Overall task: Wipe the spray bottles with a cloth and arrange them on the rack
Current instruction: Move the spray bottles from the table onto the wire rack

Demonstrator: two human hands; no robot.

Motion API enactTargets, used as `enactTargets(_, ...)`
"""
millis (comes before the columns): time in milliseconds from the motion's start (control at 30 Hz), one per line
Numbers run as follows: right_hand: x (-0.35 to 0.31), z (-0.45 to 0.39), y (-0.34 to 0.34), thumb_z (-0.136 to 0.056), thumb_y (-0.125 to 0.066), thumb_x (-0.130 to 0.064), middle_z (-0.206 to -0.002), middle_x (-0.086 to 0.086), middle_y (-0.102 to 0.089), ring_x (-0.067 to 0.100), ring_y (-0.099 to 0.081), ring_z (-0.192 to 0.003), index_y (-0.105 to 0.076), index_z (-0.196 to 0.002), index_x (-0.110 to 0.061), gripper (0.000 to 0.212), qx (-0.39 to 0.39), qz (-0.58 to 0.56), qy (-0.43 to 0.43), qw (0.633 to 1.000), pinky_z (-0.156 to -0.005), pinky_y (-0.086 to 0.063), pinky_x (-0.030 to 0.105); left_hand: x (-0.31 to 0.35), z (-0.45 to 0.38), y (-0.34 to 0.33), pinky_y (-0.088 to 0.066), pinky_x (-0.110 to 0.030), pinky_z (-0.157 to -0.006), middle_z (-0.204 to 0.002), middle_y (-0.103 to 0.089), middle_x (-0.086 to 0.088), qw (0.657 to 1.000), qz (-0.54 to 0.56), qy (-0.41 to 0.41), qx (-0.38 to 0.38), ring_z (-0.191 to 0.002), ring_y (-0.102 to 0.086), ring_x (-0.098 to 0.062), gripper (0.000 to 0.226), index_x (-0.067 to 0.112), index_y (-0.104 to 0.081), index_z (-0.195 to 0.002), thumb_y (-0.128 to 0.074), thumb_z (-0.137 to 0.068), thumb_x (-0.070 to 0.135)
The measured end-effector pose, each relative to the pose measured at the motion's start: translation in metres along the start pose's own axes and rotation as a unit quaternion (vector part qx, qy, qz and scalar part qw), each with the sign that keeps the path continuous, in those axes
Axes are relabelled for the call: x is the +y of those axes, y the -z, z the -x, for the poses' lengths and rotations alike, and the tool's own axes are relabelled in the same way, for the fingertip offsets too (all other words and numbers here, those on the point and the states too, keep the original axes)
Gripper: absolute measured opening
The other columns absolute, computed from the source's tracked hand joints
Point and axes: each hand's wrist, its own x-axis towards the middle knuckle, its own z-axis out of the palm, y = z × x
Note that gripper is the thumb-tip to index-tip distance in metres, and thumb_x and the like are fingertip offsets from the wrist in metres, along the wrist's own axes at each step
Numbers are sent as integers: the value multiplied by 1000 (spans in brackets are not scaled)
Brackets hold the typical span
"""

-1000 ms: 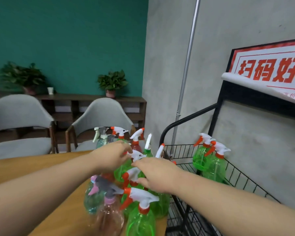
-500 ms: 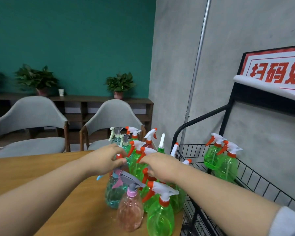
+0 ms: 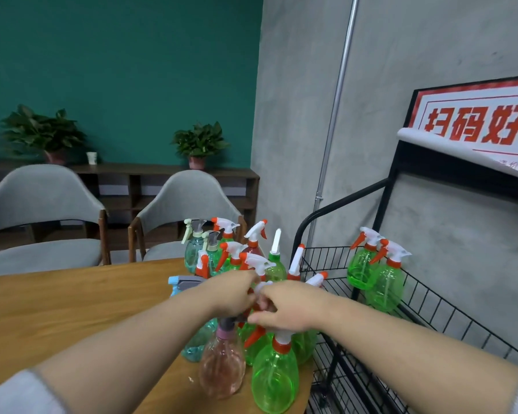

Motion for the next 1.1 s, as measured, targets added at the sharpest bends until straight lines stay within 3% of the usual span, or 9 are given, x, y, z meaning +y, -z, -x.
enactTargets(100,3,5,-11,-93,-57,-39,-109,13,-62,28,-56,-94,-53,-117,-9,39,-70,45,0,997,-75,-44,34,6,-11,-9,-48,-37,-78,-101,-67,-13,998,-43,40,5,-96,-63,-29,26,6,-61,-107,-48,-98,26)
enactTargets(200,8,13,-12,-96,-53,-28,-106,16,-63,28,-57,-91,-52,-118,-6,32,-68,23,-8,997,-72,-42,33,8,-21,-11,-42,-32,-61,-79,-57,-3,995,-60,72,34,-80,-58,-25,15,13,-54,-82,-47,-95,16)
enactTargets(333,23,31,21,-95,-48,-24,-86,7,-57,22,-54,-76,-56,-101,-15,13,-20,-6,-15,1000,-62,-43,31,26,-25,11,-46,-31,-70,-111,-66,-11,994,-21,47,94,-94,-61,-25,25,10,-64,-110,-46,-93,16)
enactTargets(433,43,47,52,-88,-54,-18,-70,0,-52,15,-47,-59,-51,-84,-19,5,17,-36,-43,998,-51,-38,27,45,-26,39,-44,-29,-72,-122,-64,-14,991,-16,13,135,-110,-61,-27,26,11,-66,-109,-47,-93,17)
enactTargets(567,77,67,84,-82,-59,-21,-63,-6,-52,12,-48,-56,-49,-78,-21,10,55,-53,-105,992,-60,-41,27,71,-28,79,-42,-28,-71,-108,-70,-12,985,-15,-11,171,-99,-62,-30,26,12,-67,-108,-47,-94,22)
enactTargets(733,122,90,105,-78,-62,-16,-74,2,-63,23,-60,-65,-50,-74,-23,14,95,-96,-137,981,-59,-51,34,111,-39,123,-42,-29,-68,-99,-69,-13,979,-13,-51,195,-88,-60,-28,25,10,-66,-102,-46,-98,22)
enactTargets(800,139,98,114,-78,-62,-15,-77,2,-63,18,-60,-67,-51,-75,-22,13,104,-84,-145,980,-61,-51,32,126,-48,136,-43,-30,-67,-94,-69,-11,975,-10,-67,213,-85,-60,-27,23,12,-66,-99,-46,-98,23)
enactTargets(900,162,112,124,-78,-64,-19,-78,-3,-64,12,-59,-68,-54,-79,-21,10,96,-52,-162,981,-62,-49,29,149,-64,144,-49,-32,-75,-93,-70,-9,971,15,-87,224,-88,-62,-27,24,12,-66,-104,-47,-99,26)
enactTargets(1100,203,132,118,-80,-64,-23,-67,-7,-56,5,-49,-57,-51,-71,-23,16,32,-8,-208,978,-53,-38,23,185,-106,111,-47,-30,-66,-84,-71,-11,970,54,-120,202,-82,-64,-27,23,13,-65,-96,-47,-100,26)
